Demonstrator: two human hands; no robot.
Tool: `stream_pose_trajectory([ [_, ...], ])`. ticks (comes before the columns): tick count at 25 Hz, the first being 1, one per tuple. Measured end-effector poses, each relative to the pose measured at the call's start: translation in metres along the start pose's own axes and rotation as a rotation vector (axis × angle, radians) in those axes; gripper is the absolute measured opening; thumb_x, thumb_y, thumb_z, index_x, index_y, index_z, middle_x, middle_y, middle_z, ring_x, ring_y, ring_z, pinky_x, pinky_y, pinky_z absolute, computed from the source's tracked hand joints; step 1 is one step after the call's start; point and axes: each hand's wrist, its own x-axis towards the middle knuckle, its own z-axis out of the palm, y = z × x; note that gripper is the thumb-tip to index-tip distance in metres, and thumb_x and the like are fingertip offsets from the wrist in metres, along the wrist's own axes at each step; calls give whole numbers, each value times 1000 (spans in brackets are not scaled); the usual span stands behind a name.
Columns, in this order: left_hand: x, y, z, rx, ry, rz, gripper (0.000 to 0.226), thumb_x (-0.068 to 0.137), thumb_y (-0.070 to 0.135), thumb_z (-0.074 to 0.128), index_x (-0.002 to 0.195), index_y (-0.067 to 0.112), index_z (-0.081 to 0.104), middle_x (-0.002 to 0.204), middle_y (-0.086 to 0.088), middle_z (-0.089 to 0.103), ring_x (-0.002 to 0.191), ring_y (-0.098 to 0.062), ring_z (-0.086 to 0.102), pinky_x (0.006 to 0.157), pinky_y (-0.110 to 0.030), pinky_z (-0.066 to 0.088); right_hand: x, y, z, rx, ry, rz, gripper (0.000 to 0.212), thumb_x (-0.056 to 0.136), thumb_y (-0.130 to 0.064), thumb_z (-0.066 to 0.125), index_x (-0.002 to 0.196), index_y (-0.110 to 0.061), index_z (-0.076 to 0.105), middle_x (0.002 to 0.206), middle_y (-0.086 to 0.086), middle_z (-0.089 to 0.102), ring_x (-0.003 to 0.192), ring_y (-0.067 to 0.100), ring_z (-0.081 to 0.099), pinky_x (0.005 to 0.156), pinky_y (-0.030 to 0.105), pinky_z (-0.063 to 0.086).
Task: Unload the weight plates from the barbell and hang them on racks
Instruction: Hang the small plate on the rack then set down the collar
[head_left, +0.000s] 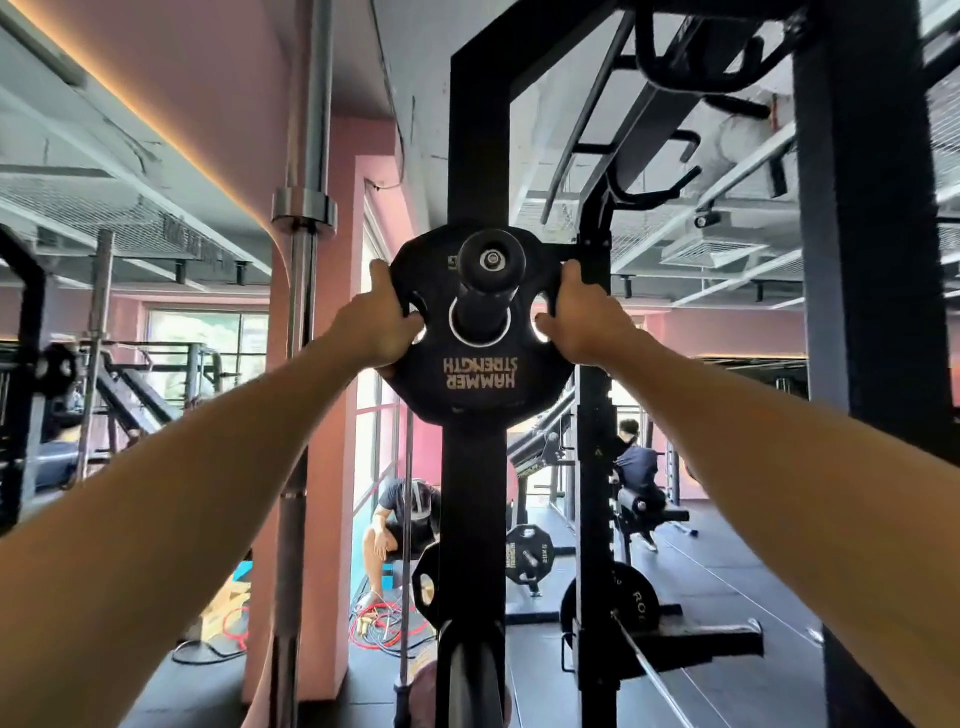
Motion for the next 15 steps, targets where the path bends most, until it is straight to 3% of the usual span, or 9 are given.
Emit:
stream_pose_trajectory([
  [5, 3, -2, 12, 47, 59, 55, 42, 97, 17, 48, 129, 2, 25, 98, -24, 60, 85, -43, 60, 71, -40, 36, -1, -12, 3, -84, 29, 35, 53, 92, -12, 56, 136, -7, 28, 112, 20, 59, 102, 41, 59, 71, 38, 38],
  [11, -18, 15, -9, -84, 5, 34, 44, 97, 6, 44, 132, -3, 19, 89, -23, 55, 67, -32, 53, 67, -41, 39, -19, -26, -16, 95, -39, 82, 68, 91, -4, 53, 146, -5, 13, 117, 22, 59, 106, 41, 58, 75, 37, 39],
  [15, -42, 30, -33, -106, 14, 38, 40, 98, 8, 43, 129, -3, 20, 89, -20, 55, 71, -33, 55, 68, -41, 41, -38, -35, -41, 106, -31, 35, 57, 91, -2, 50, 138, -4, 18, 96, 18, 59, 91, 39, 62, 70, 38, 42],
])
